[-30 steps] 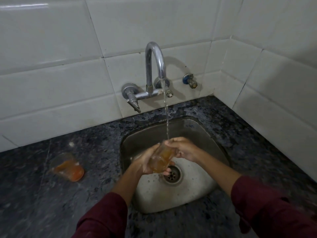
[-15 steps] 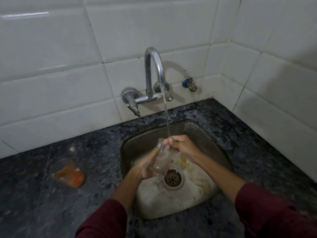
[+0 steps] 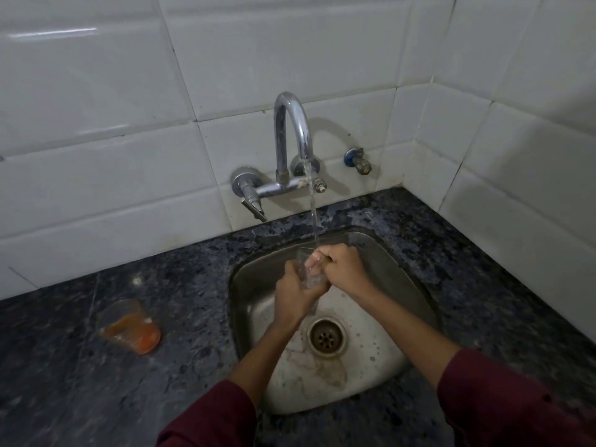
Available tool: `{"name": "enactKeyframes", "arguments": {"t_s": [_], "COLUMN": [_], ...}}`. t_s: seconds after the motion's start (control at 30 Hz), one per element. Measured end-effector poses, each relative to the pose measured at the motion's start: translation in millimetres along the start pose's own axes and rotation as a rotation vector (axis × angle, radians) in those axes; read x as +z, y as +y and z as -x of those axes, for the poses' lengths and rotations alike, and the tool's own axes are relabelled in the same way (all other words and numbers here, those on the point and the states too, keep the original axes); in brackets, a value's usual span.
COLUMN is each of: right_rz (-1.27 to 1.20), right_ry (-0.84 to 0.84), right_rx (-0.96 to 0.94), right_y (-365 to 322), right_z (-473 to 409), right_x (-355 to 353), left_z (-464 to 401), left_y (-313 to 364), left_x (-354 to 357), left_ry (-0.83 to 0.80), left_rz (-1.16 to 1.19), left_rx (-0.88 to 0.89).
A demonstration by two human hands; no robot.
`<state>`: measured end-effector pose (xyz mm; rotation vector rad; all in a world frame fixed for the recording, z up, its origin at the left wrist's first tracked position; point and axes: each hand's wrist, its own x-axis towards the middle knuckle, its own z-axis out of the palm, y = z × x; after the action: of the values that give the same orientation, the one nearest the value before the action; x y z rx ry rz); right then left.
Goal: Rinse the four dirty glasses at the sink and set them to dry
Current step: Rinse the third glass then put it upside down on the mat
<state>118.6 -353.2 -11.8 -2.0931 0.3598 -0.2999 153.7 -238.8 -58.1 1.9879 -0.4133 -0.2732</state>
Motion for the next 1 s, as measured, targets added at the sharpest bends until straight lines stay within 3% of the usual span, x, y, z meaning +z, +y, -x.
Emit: {"name": "enactKeyframes", "arguments": {"t_s": [0.07, 0.17, 0.23, 0.37, 0.57, 0.63, 0.73, 0.87, 0.9, 1.0], "right_rz": [-0.125, -0.366, -0.439, -0.298, 0.015, 0.032, -0.093, -0.455, -0.488, -0.386], "right_ry": [-0.027, -0.101, -0.148, -0.138, -0.005, 0.045, 0.075, -0.104, -0.124, -0.099], "right_rx": [-0.011, -0.024, -0.013, -0.041, 0.006, 0.03, 0.101, 0.127, 0.115, 0.067], "right_y": [4.7, 8.0, 5.7, 5.8, 0.2, -0.9, -1.4, -0.3, 0.0, 4.4], "right_z": [-2.4, -1.2, 1.5, 1.0, 4.0, 7.2, 4.9, 4.4, 5.1, 2.1], "right_x": [-9.6, -23.6, -25.2, -20.1, -0.8, 5.4, -1.3, -18.8, -19.1, -15.4], "left_z": [-4.5, -13.7, -11.9, -4.4, 5.4, 9.1, 2.3, -14.1, -13.7, -9.2], "left_y": [-1.8, -4.9, 1.2, 3.9, 0.7, 0.4, 0.3, -1.7, 1.0, 9.3], "left_x": [-5.9, -20.7, -25.9, -17.0, 4.2, 11.2, 3.2, -24.5, -28.4, -24.5], "left_ry": [-0.139, -0.489, -0.639, -0.456, -0.014, 0.054, -0.084, -0.573, -0.649, -0.561], "left_rz": [0.112, 0.645, 0.787, 0.661, 0.024, -0.055, 0.028, 0.739, 0.805, 0.715], "left_rx": [-0.019, -0.145, -0.191, -0.191, 0.005, 0.065, 0.018, -0.248, -0.287, -0.296]}}
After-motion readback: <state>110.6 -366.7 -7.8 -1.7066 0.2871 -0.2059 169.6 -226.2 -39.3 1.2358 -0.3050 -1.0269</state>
